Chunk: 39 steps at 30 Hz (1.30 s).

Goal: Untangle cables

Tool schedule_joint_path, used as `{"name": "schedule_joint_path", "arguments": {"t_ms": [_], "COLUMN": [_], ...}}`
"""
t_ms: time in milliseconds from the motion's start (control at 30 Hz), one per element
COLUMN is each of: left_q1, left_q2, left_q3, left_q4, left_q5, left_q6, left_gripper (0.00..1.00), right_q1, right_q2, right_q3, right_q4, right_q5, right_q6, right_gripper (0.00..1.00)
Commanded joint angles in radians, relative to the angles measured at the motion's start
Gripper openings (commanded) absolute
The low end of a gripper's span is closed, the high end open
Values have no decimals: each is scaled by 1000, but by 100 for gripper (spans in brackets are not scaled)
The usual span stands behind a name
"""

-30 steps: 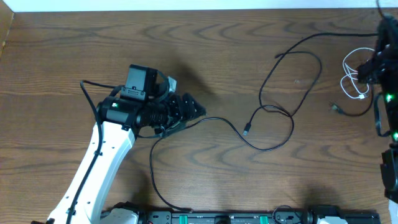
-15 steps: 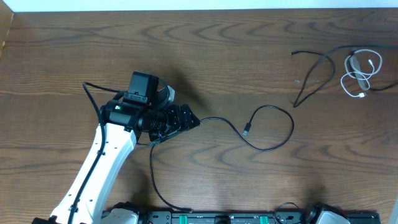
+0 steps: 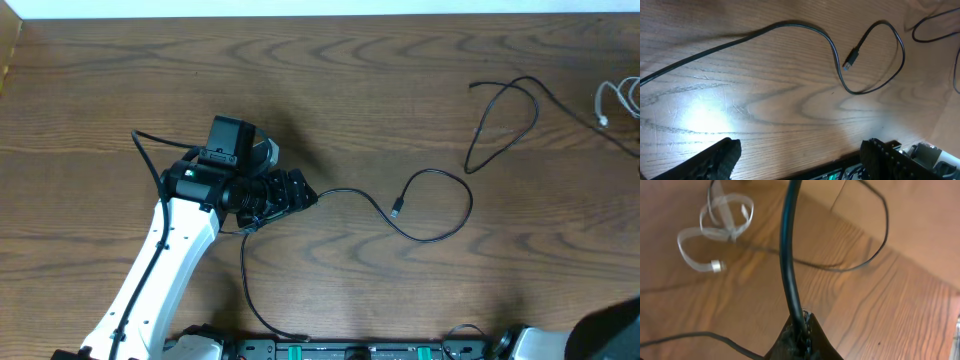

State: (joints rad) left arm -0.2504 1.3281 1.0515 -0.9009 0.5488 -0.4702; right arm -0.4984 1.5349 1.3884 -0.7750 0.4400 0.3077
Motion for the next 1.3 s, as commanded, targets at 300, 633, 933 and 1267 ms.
{"name": "schedule_joint_path", "arguments": {"t_ms": [300,633,933,1267], "left_q1": [2,2,2,14], "left_q2": [-7,4,38,56], "left_q3": [-12,-12,-12,-12], "left_q4": [-3,-3,0,0], "left_q5": [-27,-88,-98,-222], "left_q6": [18,17,17,-8], "left_gripper": [82,82,82,82], "right_q1": [-86,-57,155,546], "right_q2": [187,224,224,225], "right_q3": [6,6,5,4], "right_q4": [-32,-109,-280,-296], "right_q5": [-264,-547,-639,-772], "right_q6": [29,28,-65,-376], "right_gripper": [65,99,99,99]}}
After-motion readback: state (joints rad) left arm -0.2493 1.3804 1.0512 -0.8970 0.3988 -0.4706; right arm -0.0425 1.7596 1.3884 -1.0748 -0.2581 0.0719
